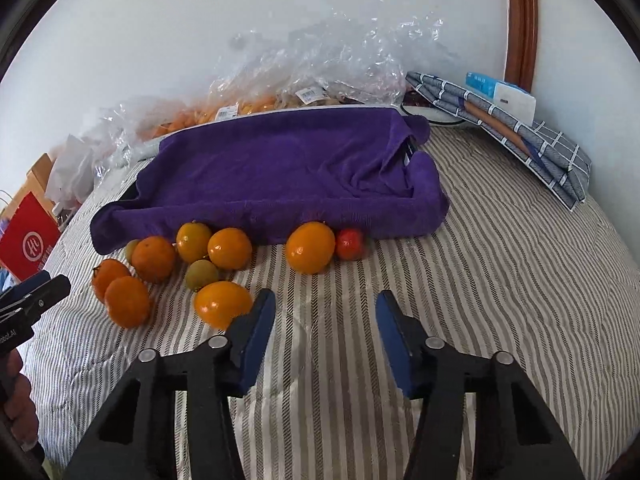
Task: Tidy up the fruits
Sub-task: 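Close the right tool on the small red fruit while the left tool approaches the large tangerine, then close the left tool around the large stemmed tangerine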
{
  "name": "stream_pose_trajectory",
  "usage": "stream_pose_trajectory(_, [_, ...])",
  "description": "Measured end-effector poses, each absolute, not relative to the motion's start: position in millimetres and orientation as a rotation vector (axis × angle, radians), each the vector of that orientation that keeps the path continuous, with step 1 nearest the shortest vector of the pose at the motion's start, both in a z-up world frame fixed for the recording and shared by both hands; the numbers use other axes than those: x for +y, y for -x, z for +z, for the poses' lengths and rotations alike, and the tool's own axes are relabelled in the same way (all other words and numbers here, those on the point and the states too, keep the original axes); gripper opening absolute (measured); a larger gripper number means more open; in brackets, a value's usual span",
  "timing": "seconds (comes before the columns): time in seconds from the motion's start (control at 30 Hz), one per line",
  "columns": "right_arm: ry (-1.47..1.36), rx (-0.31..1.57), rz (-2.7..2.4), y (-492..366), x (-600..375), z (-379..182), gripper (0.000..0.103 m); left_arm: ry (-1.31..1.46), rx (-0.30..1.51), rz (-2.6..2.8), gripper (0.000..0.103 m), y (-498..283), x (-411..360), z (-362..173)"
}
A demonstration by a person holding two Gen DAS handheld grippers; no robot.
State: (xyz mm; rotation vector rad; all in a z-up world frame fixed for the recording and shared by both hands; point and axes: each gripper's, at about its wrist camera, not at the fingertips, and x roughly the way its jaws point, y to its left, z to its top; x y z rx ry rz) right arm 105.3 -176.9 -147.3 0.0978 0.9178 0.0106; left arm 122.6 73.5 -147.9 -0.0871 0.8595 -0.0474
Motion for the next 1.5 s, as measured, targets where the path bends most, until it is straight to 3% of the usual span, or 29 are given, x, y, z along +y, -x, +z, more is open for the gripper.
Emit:
stream_pose_trajectory(0.3, [-0.073, 0.968, -0.017, -134, -192, -164, 0.027, 0.114, 0.907, -0.076, 0.074, -139, 78, -169])
stream_pose_trajectory(0.73, [-0.037, 0.990, -0.006, -166, -190, -172, 0.027, 0.236, 0.896, -0.117, 0.074, -141, 95, -174])
stream_pose_trajectory(1.5, [-0.081, 0.954, 0.079, -125, -195, -162, 0.023, 0.031, 0.885, -0.206, 0.073, -146, 38, -166])
